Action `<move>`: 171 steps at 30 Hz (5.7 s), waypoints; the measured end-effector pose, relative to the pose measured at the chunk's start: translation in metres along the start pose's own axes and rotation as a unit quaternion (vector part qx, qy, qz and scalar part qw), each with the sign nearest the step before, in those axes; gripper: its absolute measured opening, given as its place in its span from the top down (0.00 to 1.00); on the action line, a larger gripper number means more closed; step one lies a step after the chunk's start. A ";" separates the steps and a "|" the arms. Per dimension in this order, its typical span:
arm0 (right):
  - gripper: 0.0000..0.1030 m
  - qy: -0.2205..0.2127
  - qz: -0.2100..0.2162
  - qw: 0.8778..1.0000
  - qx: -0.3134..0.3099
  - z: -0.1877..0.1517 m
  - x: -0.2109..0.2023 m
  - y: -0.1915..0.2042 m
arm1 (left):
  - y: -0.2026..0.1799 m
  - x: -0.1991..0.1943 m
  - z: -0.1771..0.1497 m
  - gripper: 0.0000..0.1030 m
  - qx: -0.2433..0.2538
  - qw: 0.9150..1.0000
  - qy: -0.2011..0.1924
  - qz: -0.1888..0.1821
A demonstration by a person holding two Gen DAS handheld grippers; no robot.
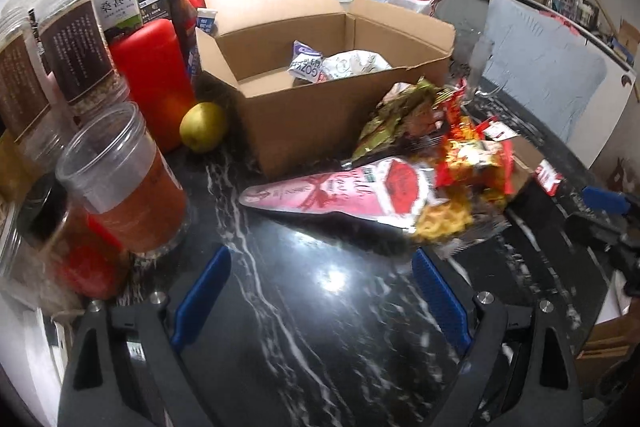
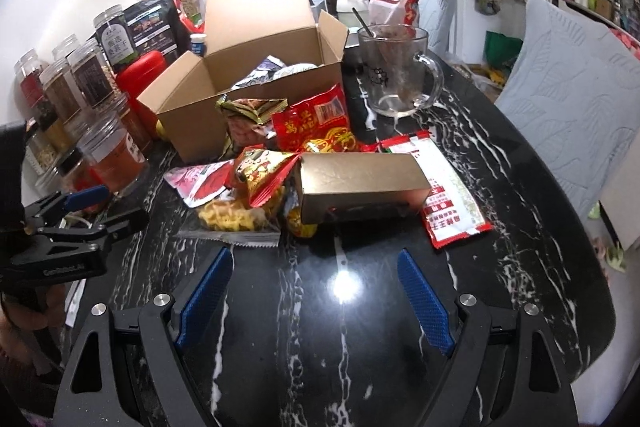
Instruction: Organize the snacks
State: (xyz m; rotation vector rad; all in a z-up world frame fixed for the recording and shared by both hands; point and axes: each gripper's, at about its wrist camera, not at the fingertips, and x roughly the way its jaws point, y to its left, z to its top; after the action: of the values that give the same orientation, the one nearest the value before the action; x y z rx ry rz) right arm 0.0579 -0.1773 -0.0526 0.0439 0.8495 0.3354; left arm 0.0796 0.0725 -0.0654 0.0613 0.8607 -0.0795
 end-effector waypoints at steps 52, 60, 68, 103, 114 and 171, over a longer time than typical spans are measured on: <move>0.17 0.020 0.004 0.998 0.051 0.028 0.033 -0.025 | -0.005 0.071 0.033 0.81 0.071 0.994 0.030 -0.082; 0.17 0.018 0.018 0.998 0.061 0.023 0.028 -0.027 | -0.009 0.072 0.033 0.81 0.067 0.994 0.042 -0.075; 0.17 0.020 0.016 0.997 0.069 0.019 0.027 -0.032 | -0.022 0.092 0.043 0.80 0.106 0.992 0.048 -0.048; 0.18 -0.017 0.072 0.997 -0.024 0.046 0.028 0.009 | -0.001 0.062 0.006 0.91 -0.073 0.990 0.061 -0.104; 0.36 0.036 0.069 0.988 -0.134 0.064 0.067 0.047 | -0.006 0.058 0.010 0.91 -0.050 0.993 0.051 -0.099; 0.65 -0.005 0.105 0.988 -0.113 0.024 0.016 0.068 | 0.001 -0.051 -0.002 0.91 -0.082 0.992 -0.080 -0.057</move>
State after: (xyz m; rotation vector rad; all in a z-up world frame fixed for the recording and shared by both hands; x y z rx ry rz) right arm 0.0670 -0.1061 -0.0370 -0.0773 0.7945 0.6279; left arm 0.0451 0.0758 -0.0283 -0.1464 0.7083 -0.1189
